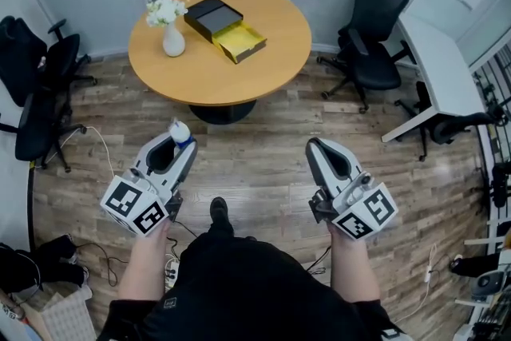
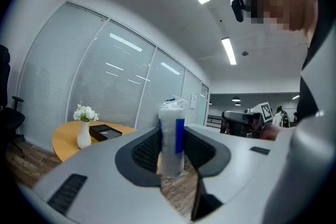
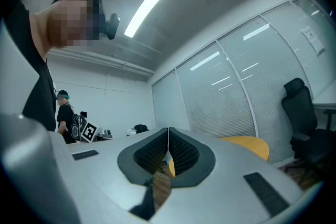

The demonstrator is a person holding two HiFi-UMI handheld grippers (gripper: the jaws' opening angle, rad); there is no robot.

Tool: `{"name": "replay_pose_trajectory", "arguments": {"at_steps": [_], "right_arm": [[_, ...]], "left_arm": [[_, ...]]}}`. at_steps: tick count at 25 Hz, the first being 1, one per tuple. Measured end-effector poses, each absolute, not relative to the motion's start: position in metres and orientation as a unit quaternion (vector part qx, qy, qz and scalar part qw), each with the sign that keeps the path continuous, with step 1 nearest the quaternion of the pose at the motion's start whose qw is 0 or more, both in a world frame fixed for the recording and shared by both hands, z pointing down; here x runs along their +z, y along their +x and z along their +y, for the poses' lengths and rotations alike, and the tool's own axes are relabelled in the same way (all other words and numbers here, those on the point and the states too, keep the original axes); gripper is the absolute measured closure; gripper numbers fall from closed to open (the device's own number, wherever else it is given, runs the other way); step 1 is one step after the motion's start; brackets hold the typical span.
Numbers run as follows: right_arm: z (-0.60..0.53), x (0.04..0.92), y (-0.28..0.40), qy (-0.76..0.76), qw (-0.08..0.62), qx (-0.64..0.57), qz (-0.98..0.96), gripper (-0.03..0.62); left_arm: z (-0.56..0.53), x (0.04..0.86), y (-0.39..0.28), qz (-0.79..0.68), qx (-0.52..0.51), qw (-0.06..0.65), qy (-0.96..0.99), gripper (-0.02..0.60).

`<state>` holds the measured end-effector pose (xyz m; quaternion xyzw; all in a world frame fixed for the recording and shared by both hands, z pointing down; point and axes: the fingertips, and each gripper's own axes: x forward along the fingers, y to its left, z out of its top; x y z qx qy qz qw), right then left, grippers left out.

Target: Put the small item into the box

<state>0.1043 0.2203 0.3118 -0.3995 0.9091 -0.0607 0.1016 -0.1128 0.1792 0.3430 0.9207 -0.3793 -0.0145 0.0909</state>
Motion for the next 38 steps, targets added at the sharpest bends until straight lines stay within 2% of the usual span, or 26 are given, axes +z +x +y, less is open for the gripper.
{"name": "replay_pose_trajectory", "arguments": {"at_steps": [9, 23, 38], "right_arm": [[0.142, 0.311, 0.073, -0.410, 0.089, -0.069, 0.905, 0.559], [0.086, 0.301, 0.019, -0.420, 0.082, -0.055, 0.902, 0.557], [0.028, 0.315, 0.020, -0.401, 0.080, -0.069, 0.910, 0.557]], "left_arm": [[0.097, 0.339, -0.132, -0.359, -0.013, 0.087, 0.929, 0.448], [0.034, 0.333, -0.192, -0.349, -0.023, 0.081, 0.933, 0.448], [-0.017, 0.347, -0.184, -0.356, -0.020, 0.095, 0.929, 0.448]]}}
